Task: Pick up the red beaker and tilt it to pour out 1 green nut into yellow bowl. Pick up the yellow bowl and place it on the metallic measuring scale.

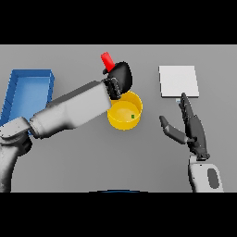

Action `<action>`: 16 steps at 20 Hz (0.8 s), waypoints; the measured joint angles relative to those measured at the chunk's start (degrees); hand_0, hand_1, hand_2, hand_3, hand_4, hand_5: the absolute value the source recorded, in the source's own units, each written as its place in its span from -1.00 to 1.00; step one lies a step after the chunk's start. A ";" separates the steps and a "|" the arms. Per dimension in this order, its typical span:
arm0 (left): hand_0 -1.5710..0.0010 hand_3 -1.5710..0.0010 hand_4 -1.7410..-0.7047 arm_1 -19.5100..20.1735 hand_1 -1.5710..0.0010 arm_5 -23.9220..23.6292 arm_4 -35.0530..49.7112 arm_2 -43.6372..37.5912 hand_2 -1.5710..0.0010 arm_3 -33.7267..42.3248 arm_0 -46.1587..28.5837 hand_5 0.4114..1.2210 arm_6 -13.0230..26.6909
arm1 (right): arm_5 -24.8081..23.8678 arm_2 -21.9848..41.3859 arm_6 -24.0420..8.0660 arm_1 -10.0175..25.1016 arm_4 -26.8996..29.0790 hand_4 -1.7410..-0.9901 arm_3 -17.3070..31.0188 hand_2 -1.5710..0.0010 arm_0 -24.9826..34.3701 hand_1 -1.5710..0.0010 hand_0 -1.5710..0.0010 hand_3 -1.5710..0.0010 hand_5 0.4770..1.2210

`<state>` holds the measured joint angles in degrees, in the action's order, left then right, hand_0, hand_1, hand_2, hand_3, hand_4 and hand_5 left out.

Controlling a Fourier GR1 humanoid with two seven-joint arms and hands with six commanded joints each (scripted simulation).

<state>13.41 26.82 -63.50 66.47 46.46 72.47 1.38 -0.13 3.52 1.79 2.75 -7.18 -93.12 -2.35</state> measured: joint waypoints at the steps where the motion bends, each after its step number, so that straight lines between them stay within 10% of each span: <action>1: -1.00 -0.99 -1.00 -0.21 -1.00 0.32 -0.10 0.77 -1.00 -0.10 0.39 1.00 -0.30 | -0.20 0.00 -0.39 0.18 -0.25 0.22 -0.28 1.00 0.42 1.00 1.00 1.00 -0.66; 13: -1.00 -1.00 -0.99 0.92 -1.00 -1.98 0.44 3.87 -1.00 -4.17 8.95 0.88 -1.11 | -0.81 0.43 0.85 -0.14 -1.43 0.39 0.61 1.00 0.58 1.00 1.00 1.00 -0.68; 16: -1.00 -0.73 -0.85 2.83 -0.69 -5.91 1.56 2.01 -0.67 -5.96 12.40 0.94 -0.60 | 0.07 0.37 1.96 0.05 -0.41 0.38 -0.24 1.00 0.29 1.00 1.00 1.00 -0.63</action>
<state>16.24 20.91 -61.94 68.47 40.51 84.86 0.79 -0.05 3.89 3.75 2.80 -7.59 -93.36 -2.06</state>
